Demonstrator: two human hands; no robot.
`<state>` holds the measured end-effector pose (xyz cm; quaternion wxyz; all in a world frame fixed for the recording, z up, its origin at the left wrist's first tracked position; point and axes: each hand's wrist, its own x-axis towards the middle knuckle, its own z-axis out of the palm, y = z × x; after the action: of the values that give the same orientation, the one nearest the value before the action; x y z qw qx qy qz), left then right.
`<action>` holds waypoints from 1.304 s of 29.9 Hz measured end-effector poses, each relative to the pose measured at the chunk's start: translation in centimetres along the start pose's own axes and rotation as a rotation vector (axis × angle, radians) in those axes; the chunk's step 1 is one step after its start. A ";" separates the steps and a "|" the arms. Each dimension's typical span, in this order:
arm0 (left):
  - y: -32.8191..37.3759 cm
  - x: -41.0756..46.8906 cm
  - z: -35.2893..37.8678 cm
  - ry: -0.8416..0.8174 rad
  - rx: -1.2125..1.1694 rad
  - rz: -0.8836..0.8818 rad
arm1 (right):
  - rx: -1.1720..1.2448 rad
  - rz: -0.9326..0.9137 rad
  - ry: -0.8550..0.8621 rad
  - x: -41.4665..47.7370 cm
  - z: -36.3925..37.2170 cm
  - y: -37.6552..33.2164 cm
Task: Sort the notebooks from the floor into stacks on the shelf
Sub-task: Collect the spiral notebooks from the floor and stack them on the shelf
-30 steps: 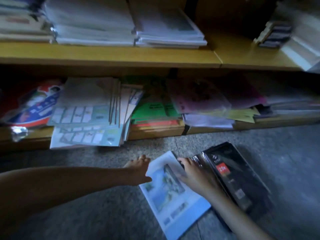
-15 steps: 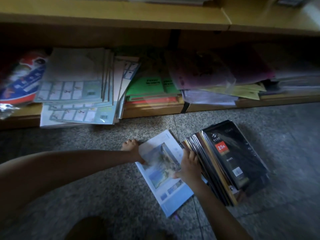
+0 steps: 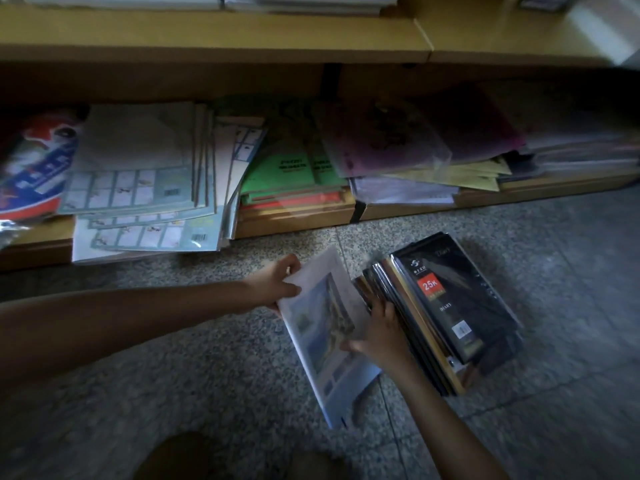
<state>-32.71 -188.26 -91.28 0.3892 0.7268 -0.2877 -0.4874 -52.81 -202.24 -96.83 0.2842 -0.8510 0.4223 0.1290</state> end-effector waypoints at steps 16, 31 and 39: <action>21.5 -10.0 -12.0 0.166 -0.321 0.685 | 1.305 -0.205 -0.222 -4.8 -16.5 -4.6; 25.0 -9.5 -7.0 0.260 -0.522 0.447 | 1.519 -0.407 0.183 -2.0 -27.9 -16.8; 26.1 -5.9 -8.9 0.542 -0.574 0.339 | 1.381 -0.322 0.122 2.4 -31.5 -22.6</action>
<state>-27.56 -194.87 -64.36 0.7118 0.6332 -0.1433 -0.2680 -34.12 -211.56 -64.13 0.7499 -0.5339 0.2915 -0.2598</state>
